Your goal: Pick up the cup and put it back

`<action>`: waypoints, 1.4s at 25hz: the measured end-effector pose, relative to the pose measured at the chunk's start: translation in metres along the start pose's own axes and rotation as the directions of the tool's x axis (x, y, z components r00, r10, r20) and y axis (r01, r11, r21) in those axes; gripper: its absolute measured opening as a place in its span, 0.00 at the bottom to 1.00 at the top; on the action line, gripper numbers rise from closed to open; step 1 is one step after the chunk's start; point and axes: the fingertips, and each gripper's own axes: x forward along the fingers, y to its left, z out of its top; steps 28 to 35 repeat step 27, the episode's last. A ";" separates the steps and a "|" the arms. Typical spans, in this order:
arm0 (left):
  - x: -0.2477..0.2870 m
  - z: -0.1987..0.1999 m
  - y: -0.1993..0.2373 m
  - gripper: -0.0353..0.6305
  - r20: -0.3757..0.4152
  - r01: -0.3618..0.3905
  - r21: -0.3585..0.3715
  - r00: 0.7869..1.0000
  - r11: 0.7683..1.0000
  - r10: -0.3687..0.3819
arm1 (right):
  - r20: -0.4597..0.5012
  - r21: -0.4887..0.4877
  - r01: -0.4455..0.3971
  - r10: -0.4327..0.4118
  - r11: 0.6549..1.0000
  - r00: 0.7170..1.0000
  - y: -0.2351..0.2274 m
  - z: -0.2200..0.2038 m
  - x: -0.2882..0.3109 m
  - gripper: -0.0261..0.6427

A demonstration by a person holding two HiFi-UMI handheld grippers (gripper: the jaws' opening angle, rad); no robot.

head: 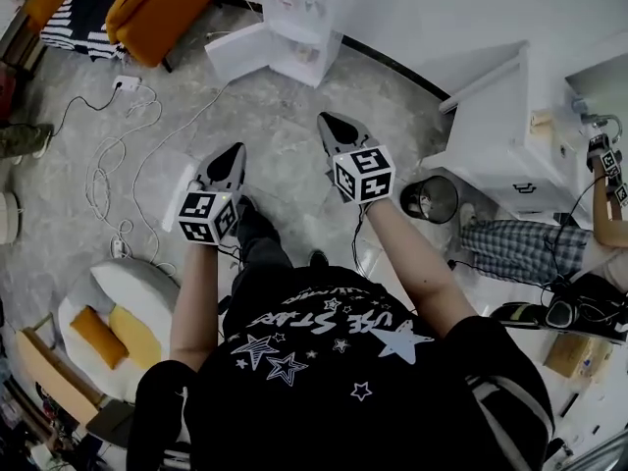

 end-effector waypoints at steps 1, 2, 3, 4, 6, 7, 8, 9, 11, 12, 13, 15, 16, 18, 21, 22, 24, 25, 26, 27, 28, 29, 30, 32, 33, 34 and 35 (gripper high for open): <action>-0.005 0.000 -0.009 0.07 0.006 -0.012 0.000 1.000 1.000 0.012 | 0.002 -0.007 -0.008 0.008 1.000 1.000 0.000 -0.002 -0.011 0.05; -0.012 -0.001 -0.019 0.07 0.014 -0.023 -0.002 1.000 1.000 0.023 | 0.006 -0.012 -0.012 0.012 1.000 1.000 0.001 -0.005 -0.025 0.05; -0.019 -0.001 -0.029 0.07 0.024 -0.032 -0.003 0.999 0.999 0.032 | 0.012 -0.014 -0.009 0.009 1.000 1.000 0.001 -0.008 -0.038 0.05; -0.026 -0.002 -0.040 0.07 0.034 -0.040 -0.003 0.999 0.999 0.040 | 0.018 -0.012 -0.003 0.003 1.000 1.000 0.001 -0.012 -0.052 0.05; -0.040 -0.003 -0.059 0.07 0.050 -0.051 0.000 0.997 0.999 0.051 | 0.027 0.001 0.002 -0.002 1.000 1.000 0.003 -0.018 -0.075 0.05; -0.046 -0.004 -0.066 0.07 0.057 -0.055 0.002 0.997 0.998 0.055 | 0.029 0.005 -0.002 0.002 1.000 1.000 0.007 -0.021 -0.082 0.05; -0.053 -0.004 -0.071 0.07 0.063 -0.058 0.004 0.996 0.998 0.058 | 0.029 0.004 -0.010 0.010 1.000 1.000 0.012 -0.022 -0.088 0.05; -0.059 -0.004 -0.074 0.07 0.068 -0.061 0.005 0.996 0.998 0.061 | 0.030 -0.002 -0.019 0.019 1.000 0.999 0.019 -0.023 -0.092 0.05; -0.072 -0.007 -0.077 0.07 0.073 -0.067 0.005 0.995 0.998 0.066 | 0.029 -0.020 -0.038 0.039 0.999 0.999 0.034 -0.026 -0.097 0.05; -0.079 -0.009 -0.079 0.07 0.073 -0.069 0.005 0.995 0.998 0.069 | 0.027 -0.028 -0.049 0.050 0.998 0.998 0.041 -0.028 -0.101 0.05; -0.084 -0.012 -0.082 0.07 0.072 -0.074 0.004 0.995 0.997 0.073 | 0.025 -0.035 -0.062 0.063 0.997 0.998 0.047 -0.031 -0.104 0.05; -0.087 -0.017 -0.089 0.07 0.072 -0.087 0.001 0.994 0.996 0.087 | 0.025 -0.053 -0.090 0.091 0.995 0.996 0.050 -0.035 -0.111 0.05; -0.086 -0.019 -0.092 0.07 0.071 -0.095 -0.003 0.993 0.995 0.095 | 0.025 -0.061 -0.101 0.103 0.993 0.994 0.047 -0.037 -0.114 0.05; -0.079 -0.023 -0.095 0.07 0.065 -0.111 -0.014 0.992 0.994 0.112 | 0.021 -0.068 -0.124 0.125 0.990 0.992 0.040 -0.042 -0.114 0.05; -0.081 -0.029 -0.090 0.07 0.055 -0.135 -0.032 0.989 0.990 0.137 | 0.003 -0.077 -0.162 0.162 0.984 0.987 0.044 -0.046 -0.108 0.05; -0.088 -0.030 -0.088 0.07 0.058 -0.139 -0.036 0.988 0.990 0.141 | -0.002 -0.085 -0.170 0.170 0.982 0.985 0.051 -0.046 -0.108 0.05; -0.108 -0.032 -0.089 0.07 0.073 -0.139 -0.039 0.987 0.990 0.142 | -0.004 -0.098 -0.174 0.174 0.980 0.985 0.068 -0.046 -0.115 0.05; -0.120 -0.033 -0.091 0.07 0.081 -0.138 -0.039 0.987 0.990 0.141 | -0.002 -0.102 -0.173 0.174 0.980 0.985 0.078 -0.046 -0.121 0.05; -0.132 -0.035 -0.093 0.07 0.088 -0.138 -0.039 0.986 0.990 0.141 | 0.001 -0.103 -0.171 0.173 0.980 0.985 0.087 -0.047 -0.128 0.05; -0.144 -0.036 -0.096 0.07 0.095 -0.138 -0.039 0.985 0.990 0.141 | 0.005 -0.104 -0.170 0.171 0.980 0.985 0.096 -0.047 -0.134 0.05; -0.144 -0.036 -0.096 0.07 0.095 -0.138 -0.039 0.985 0.990 0.141 | 0.005 -0.104 -0.170 0.171 0.980 0.985 0.096 -0.047 -0.134 0.05; -0.144 -0.036 -0.096 0.07 0.095 -0.138 -0.039 0.985 0.990 0.141 | 0.005 -0.104 -0.170 0.171 0.980 0.985 0.096 -0.047 -0.134 0.05; -0.144 -0.036 -0.096 0.07 0.095 -0.138 -0.039 0.985 0.990 0.141 | 0.005 -0.104 -0.170 0.171 0.980 0.985 0.096 -0.047 -0.134 0.05; -0.144 -0.036 -0.096 0.07 0.095 -0.138 -0.039 0.985 0.990 0.141 | 0.005 -0.104 -0.170 0.171 0.980 0.985 0.096 -0.047 -0.134 0.05; -0.144 -0.036 -0.096 0.07 0.095 -0.138 -0.039 0.985 0.990 0.141 | 0.005 -0.104 -0.170 0.171 0.980 0.985 0.096 -0.047 -0.134 0.05; -0.144 -0.036 -0.096 0.07 0.095 -0.138 -0.039 0.985 0.990 0.141 | 0.005 -0.104 -0.170 0.171 0.980 0.985 0.096 -0.047 -0.134 0.05; -0.144 -0.036 -0.096 0.07 0.095 -0.138 -0.039 0.985 0.990 0.141 | 0.005 -0.104 -0.170 0.171 0.980 0.985 0.096 -0.047 -0.134 0.05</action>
